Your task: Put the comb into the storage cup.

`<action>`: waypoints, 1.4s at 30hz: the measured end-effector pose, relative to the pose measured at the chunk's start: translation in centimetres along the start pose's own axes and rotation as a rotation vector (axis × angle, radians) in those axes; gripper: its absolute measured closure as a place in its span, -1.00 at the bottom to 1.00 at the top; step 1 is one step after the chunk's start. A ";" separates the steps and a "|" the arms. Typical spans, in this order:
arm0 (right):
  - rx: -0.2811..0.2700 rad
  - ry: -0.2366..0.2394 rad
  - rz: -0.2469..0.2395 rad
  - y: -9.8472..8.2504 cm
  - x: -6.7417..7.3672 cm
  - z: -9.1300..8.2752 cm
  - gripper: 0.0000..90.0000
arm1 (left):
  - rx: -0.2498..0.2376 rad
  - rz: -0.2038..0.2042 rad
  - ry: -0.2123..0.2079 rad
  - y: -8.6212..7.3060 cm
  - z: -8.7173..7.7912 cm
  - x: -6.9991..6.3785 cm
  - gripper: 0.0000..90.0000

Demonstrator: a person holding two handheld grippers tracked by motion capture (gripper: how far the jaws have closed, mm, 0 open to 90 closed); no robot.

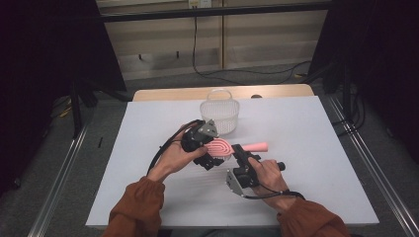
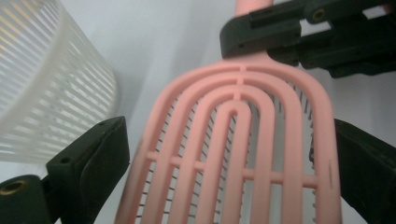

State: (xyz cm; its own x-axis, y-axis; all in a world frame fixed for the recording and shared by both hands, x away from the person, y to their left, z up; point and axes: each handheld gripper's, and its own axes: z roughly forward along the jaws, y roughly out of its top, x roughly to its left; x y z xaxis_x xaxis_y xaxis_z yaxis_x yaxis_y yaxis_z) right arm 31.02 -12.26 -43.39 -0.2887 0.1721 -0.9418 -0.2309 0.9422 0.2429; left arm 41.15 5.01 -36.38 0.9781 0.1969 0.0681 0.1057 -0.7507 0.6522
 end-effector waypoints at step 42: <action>0.069 0.009 0.233 -2.8 -1.5 -0.8 0.80 | -0.353 -0.182 0.189 -7.5 -3.3 -0.7 -0.94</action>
State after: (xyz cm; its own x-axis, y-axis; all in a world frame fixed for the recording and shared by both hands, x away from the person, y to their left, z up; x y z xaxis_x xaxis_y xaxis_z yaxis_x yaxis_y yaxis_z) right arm 31.38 -15.36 -42.50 -0.3348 0.3852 -0.8599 -0.0933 0.8946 0.4371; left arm 39.04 12.55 -38.81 0.8957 0.4425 0.0438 0.1731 -0.4377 0.8823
